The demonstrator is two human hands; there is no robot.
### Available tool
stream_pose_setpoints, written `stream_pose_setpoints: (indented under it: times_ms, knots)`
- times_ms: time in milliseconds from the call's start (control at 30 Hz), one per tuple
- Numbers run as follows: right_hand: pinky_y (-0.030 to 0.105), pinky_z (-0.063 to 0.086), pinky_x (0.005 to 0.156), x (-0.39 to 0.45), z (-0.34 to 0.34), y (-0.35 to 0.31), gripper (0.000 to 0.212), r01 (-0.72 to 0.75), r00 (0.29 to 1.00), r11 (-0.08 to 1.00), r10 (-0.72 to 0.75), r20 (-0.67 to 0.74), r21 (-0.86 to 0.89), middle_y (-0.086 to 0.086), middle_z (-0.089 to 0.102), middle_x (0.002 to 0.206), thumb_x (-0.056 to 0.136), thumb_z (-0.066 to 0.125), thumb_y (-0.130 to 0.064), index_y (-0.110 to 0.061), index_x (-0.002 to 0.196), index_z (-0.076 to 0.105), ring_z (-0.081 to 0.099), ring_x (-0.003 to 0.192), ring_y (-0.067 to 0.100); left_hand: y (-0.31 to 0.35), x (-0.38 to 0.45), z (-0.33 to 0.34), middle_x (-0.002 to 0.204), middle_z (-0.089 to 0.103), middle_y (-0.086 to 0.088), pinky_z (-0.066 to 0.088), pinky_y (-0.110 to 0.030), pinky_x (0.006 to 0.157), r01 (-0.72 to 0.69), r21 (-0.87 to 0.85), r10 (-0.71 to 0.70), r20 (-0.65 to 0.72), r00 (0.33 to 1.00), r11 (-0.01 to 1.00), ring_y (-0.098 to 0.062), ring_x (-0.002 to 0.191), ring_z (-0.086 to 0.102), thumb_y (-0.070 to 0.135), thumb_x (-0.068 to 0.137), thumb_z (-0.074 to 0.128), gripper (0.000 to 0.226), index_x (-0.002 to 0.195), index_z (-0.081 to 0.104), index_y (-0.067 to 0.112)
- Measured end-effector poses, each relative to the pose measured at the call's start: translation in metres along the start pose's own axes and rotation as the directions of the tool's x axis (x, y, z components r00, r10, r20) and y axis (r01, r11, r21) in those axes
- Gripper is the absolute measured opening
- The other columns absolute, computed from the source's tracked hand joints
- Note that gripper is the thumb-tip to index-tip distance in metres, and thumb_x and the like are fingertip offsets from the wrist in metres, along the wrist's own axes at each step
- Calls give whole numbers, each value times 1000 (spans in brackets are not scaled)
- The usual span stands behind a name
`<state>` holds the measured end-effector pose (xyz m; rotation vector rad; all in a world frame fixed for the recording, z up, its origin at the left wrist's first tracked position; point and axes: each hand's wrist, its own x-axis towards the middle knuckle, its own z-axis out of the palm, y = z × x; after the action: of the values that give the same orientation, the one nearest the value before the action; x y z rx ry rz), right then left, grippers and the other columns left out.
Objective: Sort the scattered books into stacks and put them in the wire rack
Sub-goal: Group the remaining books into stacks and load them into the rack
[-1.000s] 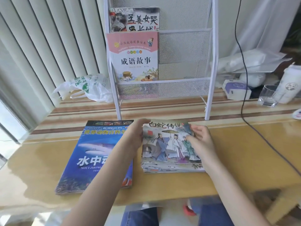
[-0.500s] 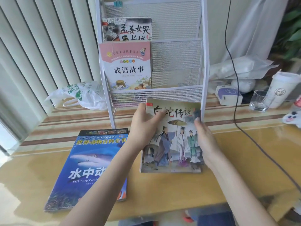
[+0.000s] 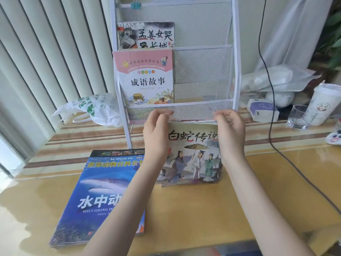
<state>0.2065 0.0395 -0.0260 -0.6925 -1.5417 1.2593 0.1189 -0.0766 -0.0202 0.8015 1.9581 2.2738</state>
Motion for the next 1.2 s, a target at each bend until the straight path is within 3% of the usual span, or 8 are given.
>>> stream_pose_setpoints:
  times_ms: [167,267,367,433,633,767,1000,1200]
  knots:
    - [29,28,62,-13,0,5,43,-202,977,969,209,-35,144,-2,34,62,87,60,-32,-2,66,38,32,55,13,-21,-10,5,67,42,5,30,-23,59,66,-7,-66,-187,980,998,-3,57,33,28,92,46,30,66,47,12]
    - [37,27,61,-12,6,3,43,-200,969,971,216,-120,134,-12,23,46,77,60,-38,-20,48,33,26,53,17,-17,-8,12,52,29,10,23,-34,57,155,-22,-156,-240,958,988,-10,54,26,39,88,46,39,53,32,28]
    - [37,23,61,-10,7,4,36,-151,968,967,186,-166,203,-11,20,45,70,55,-38,-9,53,41,23,58,18,-13,-12,17,54,22,8,16,-33,56,34,-18,-38,-239,970,999,-13,58,20,31,83,43,33,58,25,20]
    - [35,23,60,-9,5,9,42,-116,981,973,143,-130,198,-11,21,48,73,53,-37,2,61,42,25,56,16,-18,-14,16,61,27,3,20,-30,54,-12,-47,1,-230,973,999,-10,57,23,29,87,43,31,63,31,13]
    - [18,36,55,2,2,1,12,68,997,997,-66,-45,46,-10,60,63,80,52,-16,-23,72,58,51,55,3,-21,3,-3,78,61,1,38,-10,64,-23,77,23,3,1000,997,0,70,51,34,91,45,28,81,65,15]
    - [13,33,49,1,4,5,13,-7,997,993,16,-78,117,-9,52,68,87,54,-12,-15,76,61,42,48,-6,-20,2,1,97,69,10,43,-21,79,-27,-38,27,18,999,999,-4,92,59,30,84,49,23,96,69,26]
    - [30,17,55,-6,10,15,54,-33,981,990,58,-187,135,-9,21,41,92,50,-25,-26,44,26,19,46,10,-26,-10,12,63,42,11,31,-18,57,-44,-38,37,-154,987,998,-1,57,38,47,92,48,31,68,52,27]
    - [30,14,54,-2,17,13,49,-54,964,993,78,-254,101,-7,20,40,84,43,-16,-26,39,28,15,49,12,-37,-6,7,72,69,14,50,-28,72,-23,5,23,-43,999,1000,-7,72,63,40,70,74,14,72,64,31]
